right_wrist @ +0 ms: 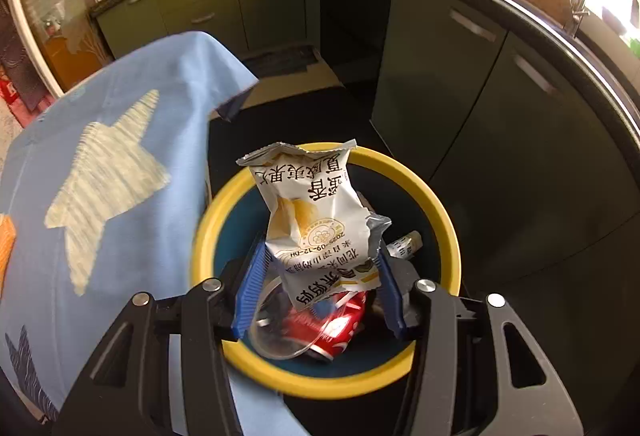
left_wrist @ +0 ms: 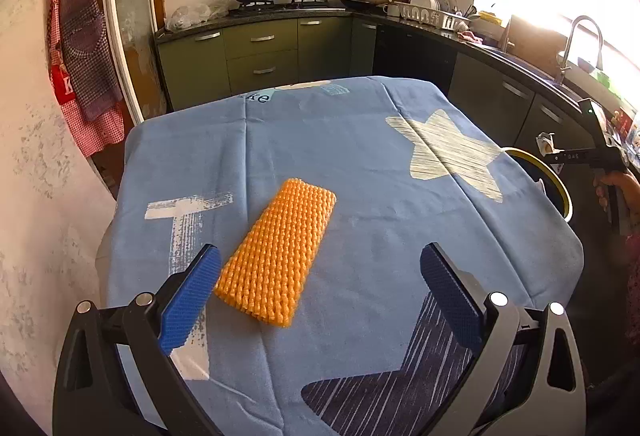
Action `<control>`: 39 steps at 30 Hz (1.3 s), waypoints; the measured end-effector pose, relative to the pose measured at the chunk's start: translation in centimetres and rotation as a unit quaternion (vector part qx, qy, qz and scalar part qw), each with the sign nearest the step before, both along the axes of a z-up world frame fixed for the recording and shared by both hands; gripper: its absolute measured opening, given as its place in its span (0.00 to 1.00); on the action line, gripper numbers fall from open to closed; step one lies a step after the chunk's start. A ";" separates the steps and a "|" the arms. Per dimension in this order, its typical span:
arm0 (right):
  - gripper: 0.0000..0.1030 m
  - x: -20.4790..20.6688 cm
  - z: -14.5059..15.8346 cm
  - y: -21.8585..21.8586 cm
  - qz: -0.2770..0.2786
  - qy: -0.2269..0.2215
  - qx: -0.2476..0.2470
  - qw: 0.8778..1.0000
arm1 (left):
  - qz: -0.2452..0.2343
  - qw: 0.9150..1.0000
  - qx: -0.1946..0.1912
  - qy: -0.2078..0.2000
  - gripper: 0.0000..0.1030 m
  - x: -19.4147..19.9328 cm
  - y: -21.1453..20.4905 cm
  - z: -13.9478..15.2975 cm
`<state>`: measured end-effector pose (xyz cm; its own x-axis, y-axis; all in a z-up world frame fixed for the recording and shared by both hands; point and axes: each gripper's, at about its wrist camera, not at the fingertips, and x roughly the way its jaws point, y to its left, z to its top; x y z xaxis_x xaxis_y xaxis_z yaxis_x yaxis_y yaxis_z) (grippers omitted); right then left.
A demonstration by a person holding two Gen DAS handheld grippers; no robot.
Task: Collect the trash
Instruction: 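Carry the snack wrapper over the bin and open the right gripper, then grasp the orange foam fruit net with the left gripper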
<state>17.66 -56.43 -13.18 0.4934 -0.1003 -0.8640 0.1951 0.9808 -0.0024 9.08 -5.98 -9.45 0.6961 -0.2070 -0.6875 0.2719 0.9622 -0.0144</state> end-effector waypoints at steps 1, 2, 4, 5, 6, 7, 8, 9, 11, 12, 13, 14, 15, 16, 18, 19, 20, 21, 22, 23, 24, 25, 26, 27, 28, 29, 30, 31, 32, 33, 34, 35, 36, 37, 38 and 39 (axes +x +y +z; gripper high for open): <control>0.49 0.4 -0.6 -0.5 -0.002 0.008 0.001 1.000 | -0.002 1.000 0.003 0.001 0.95 0.1 -0.4 -0.1; 0.52 1.0 -1.1 -0.8 -0.002 0.015 0.002 1.000 | -0.005 1.000 0.006 0.002 0.95 0.2 -0.8 -0.1; 0.59 1.0 -1.5 -1.3 -0.018 0.008 -0.002 1.000 | -0.009 1.000 0.012 0.003 0.95 0.3 -1.3 -0.2; 0.59 0.8 -1.4 -1.4 -0.022 0.001 -0.002 1.000 | -0.011 1.000 0.015 0.004 0.95 0.4 -1.6 -0.2; 0.59 0.0 -1.1 -1.7 -0.025 -0.012 0.005 1.000 | -0.013 1.000 0.016 0.004 0.95 0.5 -1.8 -0.2; 0.60 -0.5 -0.9 -1.7 -0.026 -0.021 0.013 0.999 | -0.015 1.000 0.017 0.004 0.95 0.6 -2.1 -0.2; 0.61 -1.0 -0.7 -1.6 -0.026 -0.028 0.019 0.999 | -0.018 1.000 0.018 0.005 0.95 0.7 -2.3 -0.2; 0.62 -1.9 -0.4 -1.4 -0.023 -0.038 0.024 0.999 | -0.020 1.000 0.018 0.005 0.95 0.8 -2.4 -0.3; 0.65 -3.5 0.1 -0.9 -0.018 -0.054 0.031 0.998 | -0.025 0.999 0.023 0.005 0.95 1.0 -2.7 -0.4; 0.66 -4.6 0.3 -0.5 -0.013 -0.063 0.036 0.997 | -0.028 0.999 0.026 0.005 0.95 1.1 -2.8 -0.5; 0.67 -5.3 0.5 -0.1 -0.010 -0.070 0.039 0.997 | -0.032 0.999 0.030 0.005 0.95 1.3 -2.9 -0.6; 0.67 -5.9 0.7 0.1 -0.009 -0.076 0.041 0.996 | -0.036 0.999 0.031 0.005 0.95 1.5 -2.9 -0.6; 0.68 -6.6 1.0 0.6 -0.010 -0.082 0.045 0.996 | -0.041 0.999 0.030 0.007 0.95 1.8 -2.9 -0.7; 0.69 -7.2 1.0 0.8 -0.010 -0.085 0.047 0.995 | -0.049 0.998 0.031 0.011 0.95 2.2 -2.8 -0.8; 0.69 -7.9 1.3 1.4 -0.008 -0.093 0.050 0.994 | -0.066 0.997 0.029 0.019 0.95 3.0 -2.5 -1.2; 0.70 -8.0 1.6 1.9 -0.007 -0.095 0.050 0.994 | -0.073 0.997 0.030 0.023 0.95 3.6 -2.3 -1.4; 0.70 -8.2 1.8 2.2 -0.004 -0.097 0.048 0.994 | -0.077 0.996 0.030 0.028 0.95 4.1 -2.1 -1.6; 0.70 -8.2 2.2 2.4 -0.003 -0.100 0.045 0.994 | -0.078 0.996 0.030 0.033 0.95 4.7 -1.8 -1.9; 0.70 -8.1 2.5 2.7 0.000 -0.103 0.043 0.994 | -0.075 0.996 0.031 0.039 0.95 5.5 -1.3 -2.3; 0.71 -8.0 2.8 3.1 0.004 -0.106 0.042 0.993 | -0.071 0.996 0.033 0.044 0.95 6.0 -1.0 -2.7; 0.72 -8.1 2.9 3.5 0.008 -0.108 0.041 0.993 | -0.071 0.996 0.033 0.050 0.95 6.5 -0.6 -3.2; 0.72 -8.0 3.0 3.8 0.013 -0.109 0.041 0.993 | -0.072 0.995 0.031 0.056 0.95 7.0 -0.2 -3.6; 0.72 -7.8 3.1 4.1 0.017 -0.110 0.041 0.993 | -0.073 0.995 0.026 0.066 0.95 7.6 0.2 -4.3; 0.72 -7.6 3.1 4.4 0.021 -0.108 0.040 0.993 | -0.070 0.995 0.024 0.074 0.95 8.0 0.6 -4.9; 0.72 -7.4 3.0 4.7 0.025 -0.107 0.038 0.993 | -0.065 0.994 0.021 0.086 0.95 8.6 1.0 -5.5; 0.72 -7.2 3.0 4.9 0.027 -0.106 0.036 0.993 | -0.063 0.994 0.017 0.092 0.95 8.9 1.4 -6.0; 0.72 -7.1 2.9 5.2 0.030 -0.104 0.036 0.993 | -0.060 0.994 0.015 0.095 0.95 9.1 1.6 -6.4; 0.72 -7.0 2.8 5.4 0.032 -0.103 0.036 0.994 | -0.057 0.993 0.014 0.099 0.95 9.3 1.8 -6.7; 0.72 -6.8 2.7 5.6 0.035 -0.100 0.038 0.994 | -0.056 0.993 0.013 0.102 0.95 9.4 2.0 -7.0; 0.72 -6.7 2.5 5.7 0.036 -0.099 0.039 0.994 | -0.057 0.993 0.013 0.102 0.95 9.4 2.0 -7.1; 0.72 -6.6 2.4 5.7 0.036 -0.098 0.040 0.994 | -0.057 0.993 0.013 0.103 0.95 9.4 2.1 -7.2; 0.72 -6.5 2.3 5.8 0.036 -0.097 0.041 0.994 | -0.058 0.993 0.014 0.103 0.94 9.4 2.0 -7.4; 0.72 -6.4 2.3 5.8 0.036 -0.096 0.042 0.994 | -0.060 0.993 0.015 0.104 0.93 9.3 1.9 -7.5; 0.72 -6.3 2.2 5.7 0.036 -0.095 0.043 0.994 | -0.063 0.992 0.018 0.105 0.89 9.3 1.8 -7.6; 0.72 -6.3 2.1 5.7 0.036 -0.095 0.045 0.994 | -0.064 0.992 0.022 0.105 0.85 9.4 1.6 -7.7; 0.72 -6.2 1.9 5.7 0.037 -0.094 0.047 0.994 | -0.065 0.992 0.026 0.107 0.83 9.4 1.4 -7.9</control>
<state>11.44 -50.73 -11.24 0.6497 0.0189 -0.7599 0.1115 0.9865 0.1199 18.53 -4.54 -17.35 0.5022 -0.2454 -0.8292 0.3891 0.9205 -0.0367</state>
